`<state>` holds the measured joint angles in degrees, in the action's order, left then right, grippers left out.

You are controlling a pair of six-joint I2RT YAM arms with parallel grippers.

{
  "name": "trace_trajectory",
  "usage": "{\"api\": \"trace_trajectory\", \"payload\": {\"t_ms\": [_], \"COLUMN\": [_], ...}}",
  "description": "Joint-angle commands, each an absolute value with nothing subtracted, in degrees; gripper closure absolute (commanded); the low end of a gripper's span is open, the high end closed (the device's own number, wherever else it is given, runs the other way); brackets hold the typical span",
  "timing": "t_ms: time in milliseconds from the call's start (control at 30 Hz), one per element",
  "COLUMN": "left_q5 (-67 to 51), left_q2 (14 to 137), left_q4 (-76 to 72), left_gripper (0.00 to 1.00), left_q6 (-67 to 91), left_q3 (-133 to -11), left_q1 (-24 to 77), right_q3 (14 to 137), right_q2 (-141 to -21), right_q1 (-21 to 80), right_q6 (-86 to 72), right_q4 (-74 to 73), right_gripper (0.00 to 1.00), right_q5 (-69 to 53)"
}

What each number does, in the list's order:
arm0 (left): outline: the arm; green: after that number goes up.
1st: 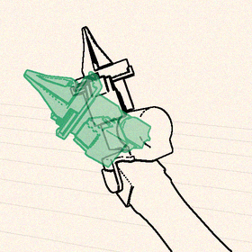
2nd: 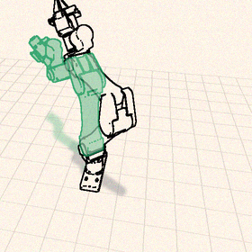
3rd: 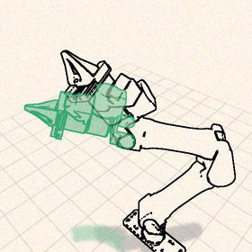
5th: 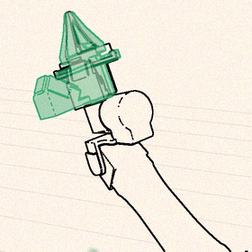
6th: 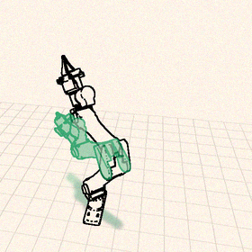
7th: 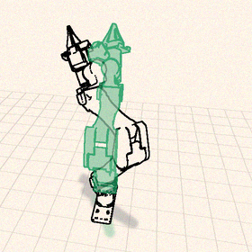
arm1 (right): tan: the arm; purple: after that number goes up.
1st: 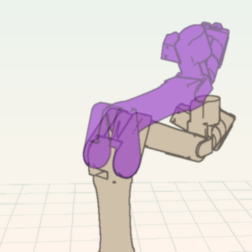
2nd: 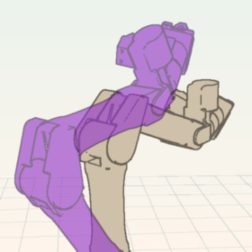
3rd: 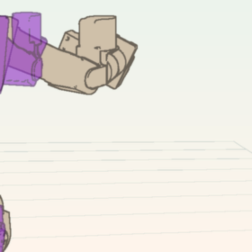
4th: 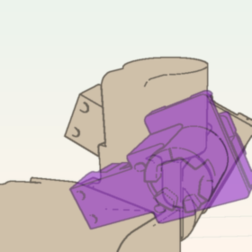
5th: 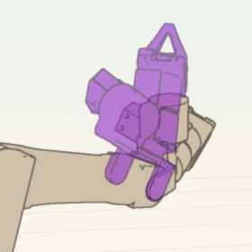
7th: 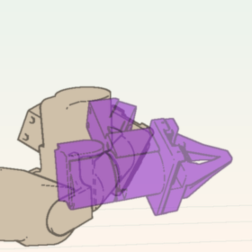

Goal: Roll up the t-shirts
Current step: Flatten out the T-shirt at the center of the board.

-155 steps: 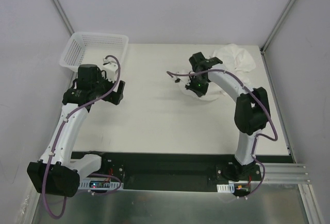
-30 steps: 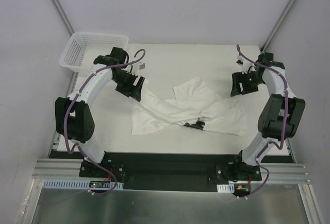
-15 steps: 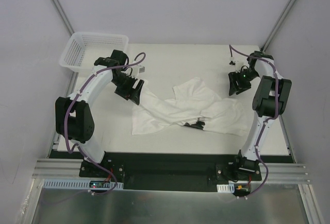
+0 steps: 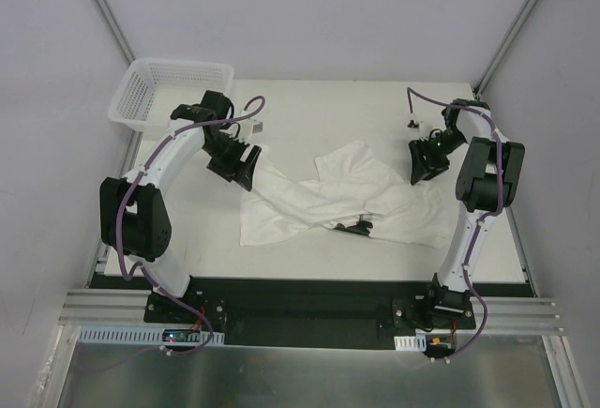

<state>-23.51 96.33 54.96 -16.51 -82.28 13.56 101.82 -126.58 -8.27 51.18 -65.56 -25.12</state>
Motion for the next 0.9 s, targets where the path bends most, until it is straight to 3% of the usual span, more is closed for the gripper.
{"api": "trace_trajectory", "payload": {"t_ms": [0,100,133,233,400,700,800,833,867], "left_q5": [-23.5,-23.3,-23.2,-23.7,-26.4,-27.7,-28.9,-29.0,-29.0], "left_q2": [93.6,93.6,93.6,93.7,94.7,97.4,97.2,96.9,96.8], "left_q4": [56.8,56.8,56.8,56.8,56.3,55.6,55.6,55.6,55.5], "left_gripper": [0.28,0.28,0.28,0.28,0.29,0.29,0.29,0.29,0.29], "left_q6": [-17.9,-18.0,-18.0,-18.0,-17.5,-18.2,-18.2,-18.5,-18.5], "left_q3": [-82.3,-82.7,-82.9,-84.0,-86.9,-94.1,-94.0,-93.9,-93.3], "left_q1": [14.0,14.0,14.0,14.0,14.1,14.0,14.1,14.0,14.0], "right_q3": [101.1,102.5,103.4,105.6,97.5,58.3,47.8,46.7,46.2], "right_q2": [-125.2,-125.1,-124.4,-119.2,-100.8,-66.2,-58.8,-57.7,-56.6], "right_q1": [-8.4,-8.4,-8.4,-7.8,-6.0,2.2,2.3,2.1,1.9], "right_q6": [52.6,51.9,51.3,51.7,58.1,85.2,92.6,93.3,92.4], "right_q4": [-68.4,-66.8,-66.5,-65.9,-60.2,-66.3,-67.2,-67.0,-65.8], "right_gripper": [0.53,0.75,0.88,0.99,0.99,0.97,0.82,0.68,0.64], "right_q5": [-22.8,-22.0,-22.0,-22.0,-25.5,-19.4,-14.7,-13.0,-12.9]}}
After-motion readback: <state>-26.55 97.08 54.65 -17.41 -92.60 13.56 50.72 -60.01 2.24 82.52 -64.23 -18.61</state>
